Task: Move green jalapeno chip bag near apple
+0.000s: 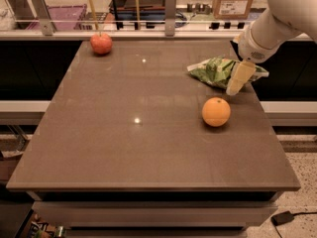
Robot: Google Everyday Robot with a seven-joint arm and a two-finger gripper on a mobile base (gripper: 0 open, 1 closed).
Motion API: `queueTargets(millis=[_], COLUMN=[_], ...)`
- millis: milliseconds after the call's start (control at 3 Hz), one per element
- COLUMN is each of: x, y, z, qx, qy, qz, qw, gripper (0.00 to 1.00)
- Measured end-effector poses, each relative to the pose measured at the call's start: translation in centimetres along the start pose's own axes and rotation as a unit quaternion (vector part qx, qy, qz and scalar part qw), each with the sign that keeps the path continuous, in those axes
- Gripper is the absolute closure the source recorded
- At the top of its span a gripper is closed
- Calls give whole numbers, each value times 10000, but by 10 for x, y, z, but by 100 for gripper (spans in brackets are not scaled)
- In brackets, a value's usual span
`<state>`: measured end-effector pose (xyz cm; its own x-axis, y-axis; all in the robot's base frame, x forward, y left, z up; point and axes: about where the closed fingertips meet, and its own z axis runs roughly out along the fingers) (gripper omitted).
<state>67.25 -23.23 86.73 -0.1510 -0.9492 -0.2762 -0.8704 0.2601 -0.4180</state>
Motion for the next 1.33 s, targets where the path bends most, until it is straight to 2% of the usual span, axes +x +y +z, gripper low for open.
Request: queueTargets(millis=[333, 1333], x=[2, 0], y=[8, 10], z=[13, 18], qx=[-278, -306], qy=[-26, -24], qz=[-28, -40], qw=[9996, 9995], gripper=[22, 92])
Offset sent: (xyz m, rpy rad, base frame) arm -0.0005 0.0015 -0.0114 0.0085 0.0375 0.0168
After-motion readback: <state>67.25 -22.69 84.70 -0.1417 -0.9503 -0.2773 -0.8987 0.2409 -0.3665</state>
